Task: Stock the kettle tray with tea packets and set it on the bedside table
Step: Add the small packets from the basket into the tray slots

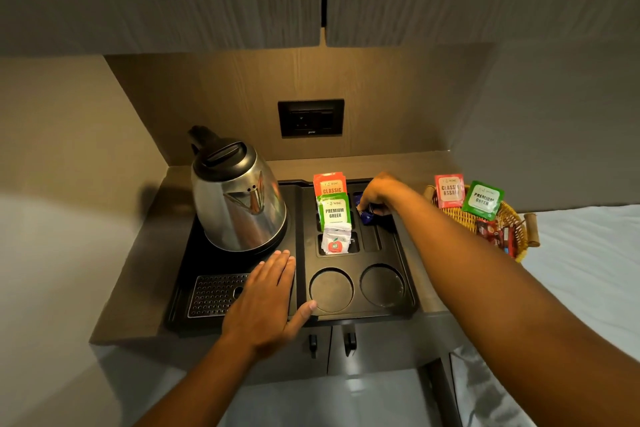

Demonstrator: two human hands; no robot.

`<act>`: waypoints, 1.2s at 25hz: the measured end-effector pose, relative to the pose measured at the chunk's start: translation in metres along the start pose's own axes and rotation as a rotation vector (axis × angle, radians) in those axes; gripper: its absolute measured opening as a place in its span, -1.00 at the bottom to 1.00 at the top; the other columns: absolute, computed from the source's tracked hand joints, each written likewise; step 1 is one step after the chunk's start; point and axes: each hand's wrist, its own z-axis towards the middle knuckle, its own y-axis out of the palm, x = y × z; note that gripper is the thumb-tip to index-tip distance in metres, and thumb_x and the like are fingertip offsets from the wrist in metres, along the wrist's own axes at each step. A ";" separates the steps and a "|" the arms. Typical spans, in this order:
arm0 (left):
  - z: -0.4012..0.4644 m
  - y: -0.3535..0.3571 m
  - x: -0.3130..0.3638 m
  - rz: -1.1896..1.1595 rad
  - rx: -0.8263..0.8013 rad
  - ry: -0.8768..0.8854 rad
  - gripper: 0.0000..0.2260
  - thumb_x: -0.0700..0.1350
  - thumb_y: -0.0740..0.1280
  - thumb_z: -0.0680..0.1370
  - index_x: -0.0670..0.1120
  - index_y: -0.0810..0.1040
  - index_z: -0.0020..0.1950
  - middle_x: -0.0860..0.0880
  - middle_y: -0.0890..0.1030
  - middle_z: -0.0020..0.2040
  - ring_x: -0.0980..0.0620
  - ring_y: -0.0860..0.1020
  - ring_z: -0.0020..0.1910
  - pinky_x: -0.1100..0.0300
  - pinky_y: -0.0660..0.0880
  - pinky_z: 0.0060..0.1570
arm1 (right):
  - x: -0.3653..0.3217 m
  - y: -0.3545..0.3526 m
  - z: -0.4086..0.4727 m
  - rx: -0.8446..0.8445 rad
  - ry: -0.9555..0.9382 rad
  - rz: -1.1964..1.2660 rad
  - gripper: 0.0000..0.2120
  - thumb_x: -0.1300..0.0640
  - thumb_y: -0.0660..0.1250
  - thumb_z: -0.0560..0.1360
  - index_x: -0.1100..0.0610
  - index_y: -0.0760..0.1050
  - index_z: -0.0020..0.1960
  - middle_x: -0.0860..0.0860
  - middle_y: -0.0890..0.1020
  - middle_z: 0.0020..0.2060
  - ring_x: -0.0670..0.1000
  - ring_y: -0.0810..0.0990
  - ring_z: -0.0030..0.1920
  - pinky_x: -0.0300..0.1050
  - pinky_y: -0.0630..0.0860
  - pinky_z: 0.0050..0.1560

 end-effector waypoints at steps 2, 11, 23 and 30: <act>0.000 0.001 -0.001 0.001 0.002 -0.002 -0.20 0.45 -0.15 0.49 -0.02 -0.03 0.59 -0.01 0.01 0.61 0.03 -0.08 0.58 0.03 -0.08 0.54 | -0.005 0.002 0.006 0.016 0.003 -0.012 -0.81 0.27 0.53 0.31 0.20 0.51 -0.26 0.11 0.58 -0.34 0.04 0.56 -0.36 -0.17 0.57 -0.36; -0.001 0.002 -0.003 -0.007 0.035 0.015 -0.20 0.44 -0.15 0.50 -0.04 0.00 0.59 -0.03 0.02 0.61 0.03 -0.07 0.58 0.03 -0.08 0.53 | -0.005 -0.005 -0.008 0.189 -0.126 0.003 -0.78 0.17 0.59 0.26 0.17 0.54 -0.26 0.10 0.64 -0.30 0.06 0.63 -0.31 -0.07 0.62 -0.32; 0.003 0.005 -0.005 0.058 0.055 0.047 -0.21 0.42 -0.10 0.52 -0.10 0.13 0.56 -0.08 0.18 0.58 -0.01 0.08 0.56 0.02 0.02 0.50 | 0.178 -0.088 -0.031 0.460 0.120 -0.285 -0.56 0.11 0.60 0.19 0.18 0.47 -0.05 0.12 0.60 -0.20 0.09 0.62 -0.22 -0.03 0.61 -0.17; 0.002 0.003 -0.004 0.074 0.050 0.047 -0.21 0.42 -0.10 0.53 -0.10 0.13 0.56 -0.08 0.18 0.58 -0.02 0.09 0.56 0.04 -0.01 0.49 | 0.173 -0.075 -0.023 0.515 0.069 -0.256 -0.75 0.15 0.44 0.36 0.20 0.45 -0.05 0.09 0.51 -0.33 0.09 0.59 -0.26 -0.07 0.58 -0.29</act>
